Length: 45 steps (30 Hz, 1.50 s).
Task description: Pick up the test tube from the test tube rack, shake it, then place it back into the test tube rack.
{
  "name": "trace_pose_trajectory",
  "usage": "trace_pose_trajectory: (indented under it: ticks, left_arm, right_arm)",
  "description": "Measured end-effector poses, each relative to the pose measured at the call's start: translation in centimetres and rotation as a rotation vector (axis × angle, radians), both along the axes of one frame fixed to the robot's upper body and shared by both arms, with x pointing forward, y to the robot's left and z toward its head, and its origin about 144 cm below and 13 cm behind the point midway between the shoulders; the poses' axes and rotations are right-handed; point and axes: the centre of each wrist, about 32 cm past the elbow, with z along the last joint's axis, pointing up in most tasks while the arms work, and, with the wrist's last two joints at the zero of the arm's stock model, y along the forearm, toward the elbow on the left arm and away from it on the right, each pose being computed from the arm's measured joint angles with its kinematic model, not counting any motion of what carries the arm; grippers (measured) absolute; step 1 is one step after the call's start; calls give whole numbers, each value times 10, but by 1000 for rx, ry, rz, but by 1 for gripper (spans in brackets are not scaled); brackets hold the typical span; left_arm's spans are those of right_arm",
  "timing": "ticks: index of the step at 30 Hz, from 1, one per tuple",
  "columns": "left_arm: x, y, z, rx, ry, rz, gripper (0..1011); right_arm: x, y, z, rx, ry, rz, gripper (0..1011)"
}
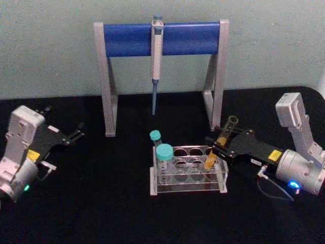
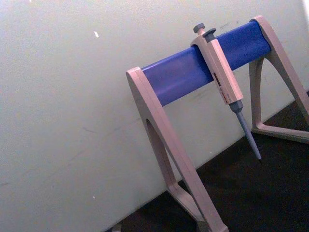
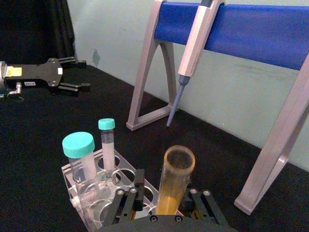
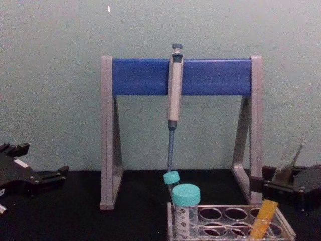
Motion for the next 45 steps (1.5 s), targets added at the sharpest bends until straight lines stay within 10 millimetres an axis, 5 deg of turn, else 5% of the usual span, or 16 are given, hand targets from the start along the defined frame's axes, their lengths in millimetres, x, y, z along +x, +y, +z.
trace_pose_trajectory:
  ticks: [19,45]
  left_arm:
    - [0,0,0,0,0,0,1002]
    - [0,0,0,0,0,0,1001]
  right_arm:
    - [-2,1,2,3,-11,-2,994]
    - [-29,-2,29,99,-93,-65,1000]
